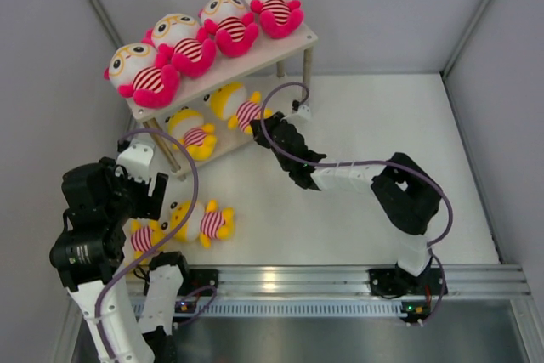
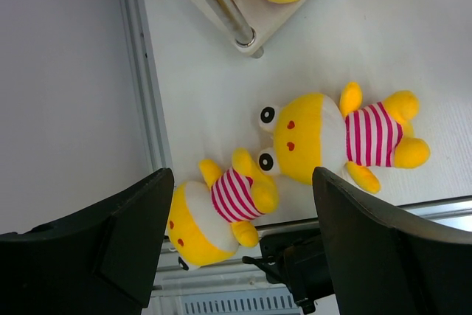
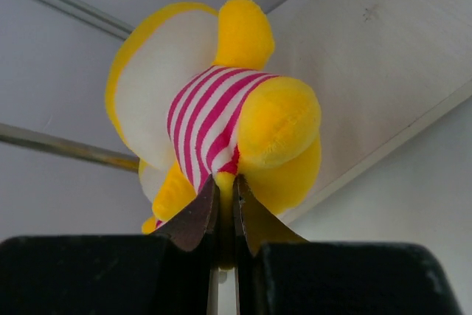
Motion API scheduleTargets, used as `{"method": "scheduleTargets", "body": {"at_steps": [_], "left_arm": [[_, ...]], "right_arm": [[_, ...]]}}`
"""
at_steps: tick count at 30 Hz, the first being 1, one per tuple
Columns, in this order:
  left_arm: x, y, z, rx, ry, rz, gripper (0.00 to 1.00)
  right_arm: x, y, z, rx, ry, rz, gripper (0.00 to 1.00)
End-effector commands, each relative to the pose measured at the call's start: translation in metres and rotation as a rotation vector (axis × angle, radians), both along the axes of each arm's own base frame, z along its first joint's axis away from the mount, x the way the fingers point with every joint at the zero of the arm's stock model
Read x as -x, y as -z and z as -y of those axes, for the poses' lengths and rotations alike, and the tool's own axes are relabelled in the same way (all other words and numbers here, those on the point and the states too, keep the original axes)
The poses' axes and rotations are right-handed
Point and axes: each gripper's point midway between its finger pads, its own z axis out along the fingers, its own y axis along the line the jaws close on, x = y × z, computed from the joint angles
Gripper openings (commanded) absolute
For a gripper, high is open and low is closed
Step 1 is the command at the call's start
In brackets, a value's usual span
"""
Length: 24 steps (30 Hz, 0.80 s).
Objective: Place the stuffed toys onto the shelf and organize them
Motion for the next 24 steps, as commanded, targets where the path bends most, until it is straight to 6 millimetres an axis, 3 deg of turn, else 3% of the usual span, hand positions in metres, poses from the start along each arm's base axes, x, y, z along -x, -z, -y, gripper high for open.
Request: {"method": "scheduleTargets", "body": {"at_steps": [1,2,4,5,6,7,10,11,12,16,19,22,24], "left_arm": [[-0.004,-0.007,0.004,0.007,0.018,0.041,0.82],[-0.004,-0.007,0.004,0.008,0.021,0.041,0.82],[-0.004,-0.007,0.005,0.008,0.027,0.040,0.82],[-0.004,-0.007,0.005,0.008,0.028,0.038,0.82],[-0.004,-0.006,0.005,0.008,0.028,0.036,0.82],[-0.004,-0.007,0.006,0.008,0.032,0.038,0.82],[-0.004,-0.006,0.007,0.010,0.037,0.037,0.82],[-0.005,-0.004,0.006,0.008,0.039,0.031,0.82],[-0.004,-0.003,0.006,0.006,0.040,0.029,0.82],[-0.004,-0.001,0.003,-0.007,0.027,0.022,0.82],[-0.004,0.002,-0.001,-0.020,0.012,0.012,0.82],[-0.004,0.010,-0.003,-0.022,0.003,-0.009,0.82],[-0.004,0.011,-0.004,-0.024,-0.001,-0.010,0.82]], "right_arm": [[-0.020,-0.010,-0.015,-0.093,0.113,-0.023,0.00],[-0.026,0.009,-0.020,-0.064,0.129,-0.050,0.00],[-0.032,0.007,-0.032,-0.064,0.137,-0.063,0.00],[-0.036,0.023,-0.035,-0.048,0.155,-0.087,0.00],[-0.040,0.016,-0.040,-0.072,0.161,-0.089,0.00],[-0.041,0.029,-0.042,-0.059,0.172,-0.112,0.00],[-0.047,0.024,-0.046,-0.007,0.207,-0.077,0.00],[-0.043,0.033,-0.051,0.028,0.217,-0.081,0.00],[-0.041,0.029,-0.059,0.022,0.211,-0.079,0.00],[-0.029,0.041,-0.081,0.016,0.158,-0.098,0.00],[-0.022,0.037,-0.093,0.026,0.133,-0.079,0.00],[-0.021,0.036,-0.095,0.014,0.122,-0.079,0.07],[-0.019,0.031,-0.094,0.004,0.105,-0.052,0.20]]}}
